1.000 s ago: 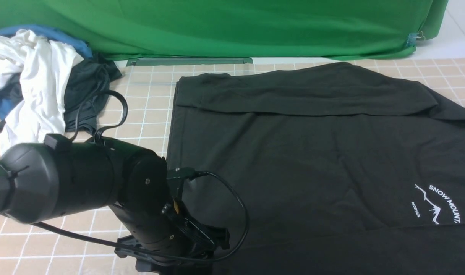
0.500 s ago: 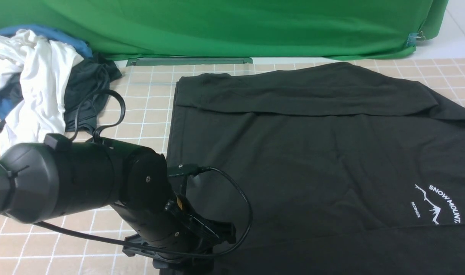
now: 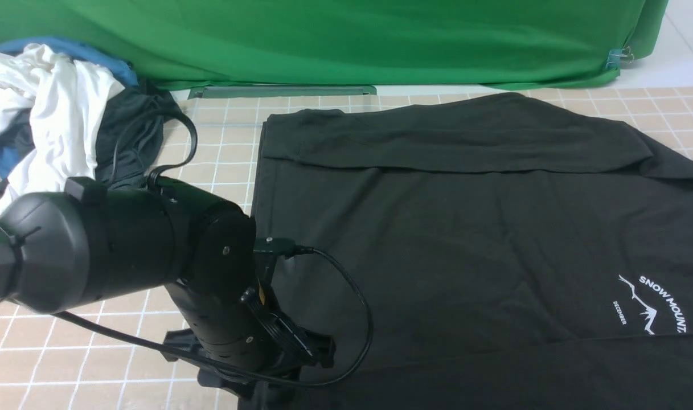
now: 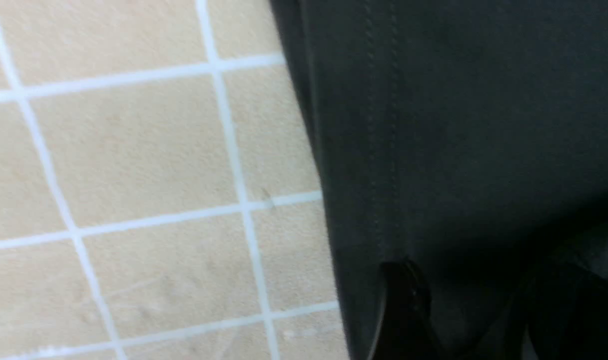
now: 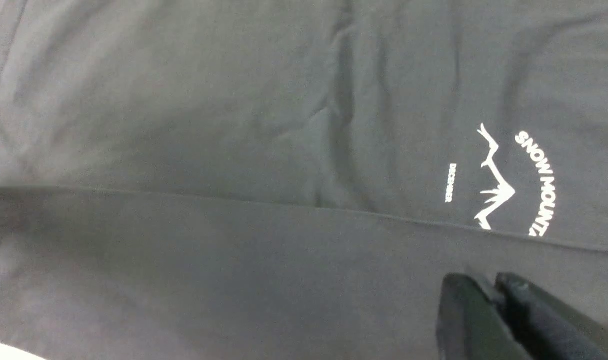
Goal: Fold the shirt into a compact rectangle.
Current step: 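Grasp the left edge of the dark T-shirt lying flat on the table, then fold the left side of the black T-shirt inward over its body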
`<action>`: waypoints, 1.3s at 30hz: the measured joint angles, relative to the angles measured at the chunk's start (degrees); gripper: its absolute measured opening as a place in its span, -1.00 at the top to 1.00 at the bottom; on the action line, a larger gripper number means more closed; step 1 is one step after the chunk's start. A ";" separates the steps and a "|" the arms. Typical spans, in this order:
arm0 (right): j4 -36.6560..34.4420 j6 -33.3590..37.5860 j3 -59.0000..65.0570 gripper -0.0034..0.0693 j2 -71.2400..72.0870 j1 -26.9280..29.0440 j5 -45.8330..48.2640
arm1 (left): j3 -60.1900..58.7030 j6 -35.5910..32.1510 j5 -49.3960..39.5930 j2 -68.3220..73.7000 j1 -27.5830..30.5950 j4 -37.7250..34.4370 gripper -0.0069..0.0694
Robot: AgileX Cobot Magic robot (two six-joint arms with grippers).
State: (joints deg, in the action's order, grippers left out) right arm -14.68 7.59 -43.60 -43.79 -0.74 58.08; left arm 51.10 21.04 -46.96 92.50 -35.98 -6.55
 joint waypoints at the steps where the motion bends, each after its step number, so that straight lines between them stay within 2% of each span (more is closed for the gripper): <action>1: 0.00 0.00 0.00 0.65 0.00 0.00 0.00 | 0.00 0.00 0.00 0.00 0.00 0.08 -0.03; 12: 0.00 0.00 0.00 0.59 0.00 0.00 0.00 | -0.66 -3.53 -0.94 0.60 0.00 -7.95 -0.03; 22: 0.00 0.00 0.00 0.55 0.00 0.00 -0.63 | -1.53 -4.97 0.42 2.46 0.00 -8.35 -0.01; 25: 0.00 0.00 0.00 0.54 0.00 0.00 -0.63 | -1.53 -4.53 -0.30 2.46 0.00 -8.35 0.12; 28: 0.00 0.00 0.00 0.52 0.00 0.00 -1.11 | -1.53 -3.95 -0.74 2.46 0.00 -7.98 0.55; 30: 0.00 0.00 0.00 0.51 0.00 0.00 -1.29 | -1.53 -3.63 -0.45 2.46 0.00 -7.14 0.72; 33: 0.00 0.00 0.00 0.49 0.00 0.00 -1.29 | -0.88 -2.78 -1.04 2.05 0.00 -4.76 0.76; 39: 0.06 0.00 0.00 0.47 0.00 -1.80 -1.72 | 6.33 2.29 -6.58 -0.86 2.68 6.88 0.76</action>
State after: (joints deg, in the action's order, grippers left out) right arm -14.62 7.59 -43.60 -43.79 -2.55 56.36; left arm 57.43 23.33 -53.55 91.63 -33.30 0.32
